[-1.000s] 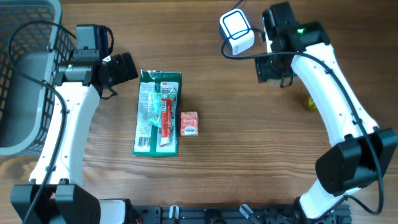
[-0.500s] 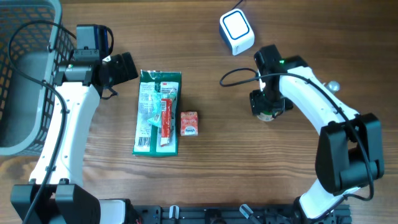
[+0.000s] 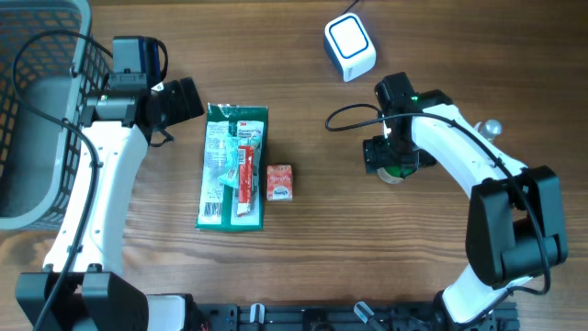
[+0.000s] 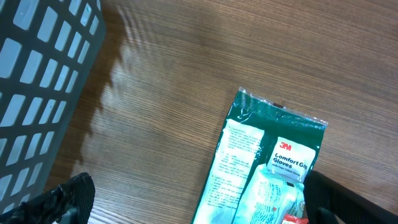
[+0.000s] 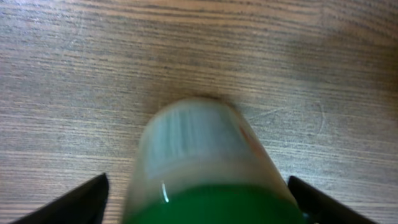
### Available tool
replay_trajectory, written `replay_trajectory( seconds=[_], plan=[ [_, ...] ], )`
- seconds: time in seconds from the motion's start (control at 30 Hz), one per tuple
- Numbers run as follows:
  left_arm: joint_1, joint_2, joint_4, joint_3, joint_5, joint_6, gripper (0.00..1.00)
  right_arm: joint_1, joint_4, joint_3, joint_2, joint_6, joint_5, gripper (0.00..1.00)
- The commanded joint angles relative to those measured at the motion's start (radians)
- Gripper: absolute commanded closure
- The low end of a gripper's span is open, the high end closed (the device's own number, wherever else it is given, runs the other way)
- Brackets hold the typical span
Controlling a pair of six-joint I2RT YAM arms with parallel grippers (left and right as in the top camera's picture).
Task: Scan the item barcode
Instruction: 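Lower the tub to the table right of the scanner, then release the tub and lift the right gripper away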
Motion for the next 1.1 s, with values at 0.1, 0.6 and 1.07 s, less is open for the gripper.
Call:
replay_trajectory(
  seconds=[0.1, 0.6, 1.07],
  plan=[
    [0.006, 0.002, 0.002, 0.005, -0.005, -0.009, 0.0, 0.0, 0.017, -0.011, 0.012, 0.013, -0.009, 0.05],
    [0.006, 0.002, 0.002, 0.005, -0.005, -0.009, 0.0, 0.001, -0.089, 0.281, 0.01, -0.036, -0.101, 0.0],
    [0.006, 0.002, 0.002, 0.005, -0.005, -0.009, 0.0, 0.035, 0.074, 0.144, 0.012, 0.131, -0.509, 0.72]
  ],
)
